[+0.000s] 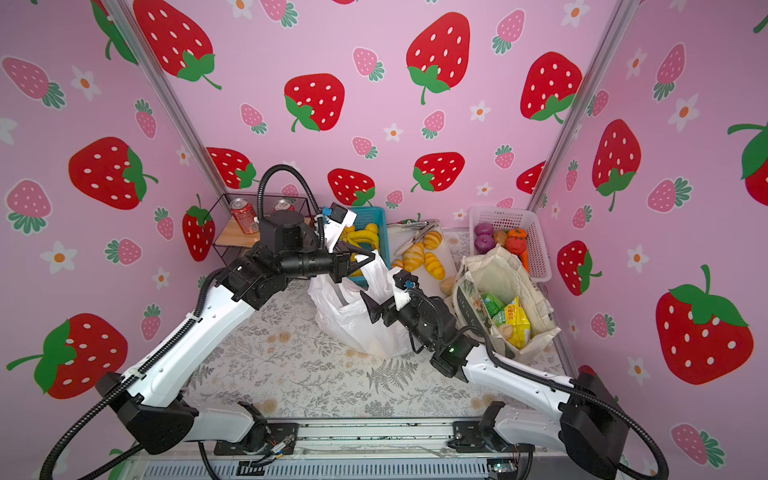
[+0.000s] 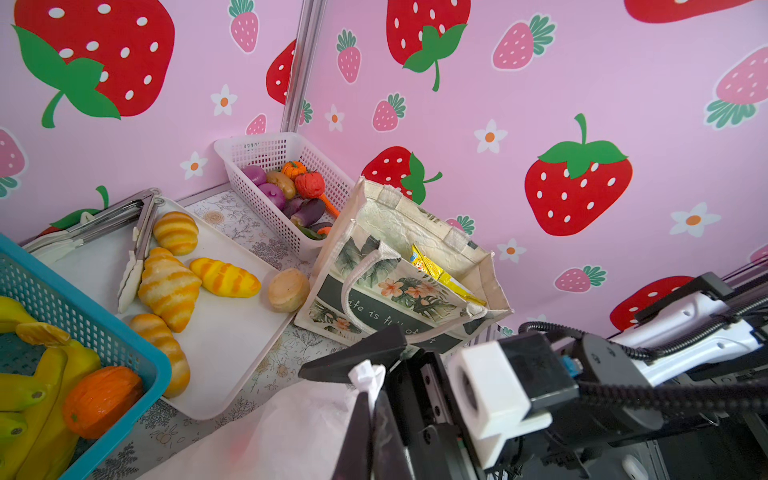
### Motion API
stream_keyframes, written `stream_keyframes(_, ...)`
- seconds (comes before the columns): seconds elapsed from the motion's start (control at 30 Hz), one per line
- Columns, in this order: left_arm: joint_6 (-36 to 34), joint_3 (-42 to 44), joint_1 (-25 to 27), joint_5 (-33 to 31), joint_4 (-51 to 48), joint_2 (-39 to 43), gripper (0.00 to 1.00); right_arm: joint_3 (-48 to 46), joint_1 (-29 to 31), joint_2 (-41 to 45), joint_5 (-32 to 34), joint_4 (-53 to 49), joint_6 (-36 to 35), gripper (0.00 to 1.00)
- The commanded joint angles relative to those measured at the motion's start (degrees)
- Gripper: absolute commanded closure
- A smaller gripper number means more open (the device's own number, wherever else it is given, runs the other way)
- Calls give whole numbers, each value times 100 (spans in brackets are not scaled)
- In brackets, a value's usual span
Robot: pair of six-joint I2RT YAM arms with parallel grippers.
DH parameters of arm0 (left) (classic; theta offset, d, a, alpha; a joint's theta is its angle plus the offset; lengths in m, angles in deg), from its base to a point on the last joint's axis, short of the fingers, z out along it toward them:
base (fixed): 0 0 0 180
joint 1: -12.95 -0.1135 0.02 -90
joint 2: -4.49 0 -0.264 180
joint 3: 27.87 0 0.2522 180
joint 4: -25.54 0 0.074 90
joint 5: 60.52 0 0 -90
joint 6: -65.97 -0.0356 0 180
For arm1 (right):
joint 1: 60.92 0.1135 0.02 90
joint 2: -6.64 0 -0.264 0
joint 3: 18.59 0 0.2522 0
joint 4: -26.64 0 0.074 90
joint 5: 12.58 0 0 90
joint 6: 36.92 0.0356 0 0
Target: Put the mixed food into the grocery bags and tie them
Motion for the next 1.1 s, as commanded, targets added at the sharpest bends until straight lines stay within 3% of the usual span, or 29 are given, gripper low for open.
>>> stream_keyframes(0.0, -87, -118, -39, 65, 197, 119, 100, 179, -397, 135, -1629, -525, -389, 0)
stream_keyframes(0.1, -66, -122, -40, 98, 212, 115, 100, 308, -881, 68, -2604, -559, -395, 3)
stream_keyframes(0.23, -48, -125, -42, 144, 226, 98, 100, 549, -1331, -296, -3574, -401, -417, 19)
stream_keyframes(0.37, -65, -134, -42, 168, 214, 80, 100, 713, -1473, -626, -4198, -39, -249, 49)
stream_keyframes(0.53, -107, -122, -58, 153, 230, 85, 100, 724, -1523, -785, -4045, 102, 14, 92)
stream_keyframes(0.57, -150, -109, -58, 150, 226, 109, 96, 701, -1551, -800, -3976, 97, 77, 96)
stream_keyframes(0.67, -385, -40, -59, -14, 137, 290, 68, 588, -1660, -747, -3981, 173, 292, 100)
stream_keyframes(0.8, -738, 228, -108, -245, 57, 774, 42, 532, -1770, -693, -4072, 203, 526, 100)
stream_keyframes(0.97, -1586, 777, -296, -85, -432, 1666, 27, 470, -1890, -663, -4056, 194, 529, 100)
stream_keyframes(1.07, -1869, 1282, -704, -27, -509, 2256, 19, 486, -1956, -676, -4140, 194, 508, 100)
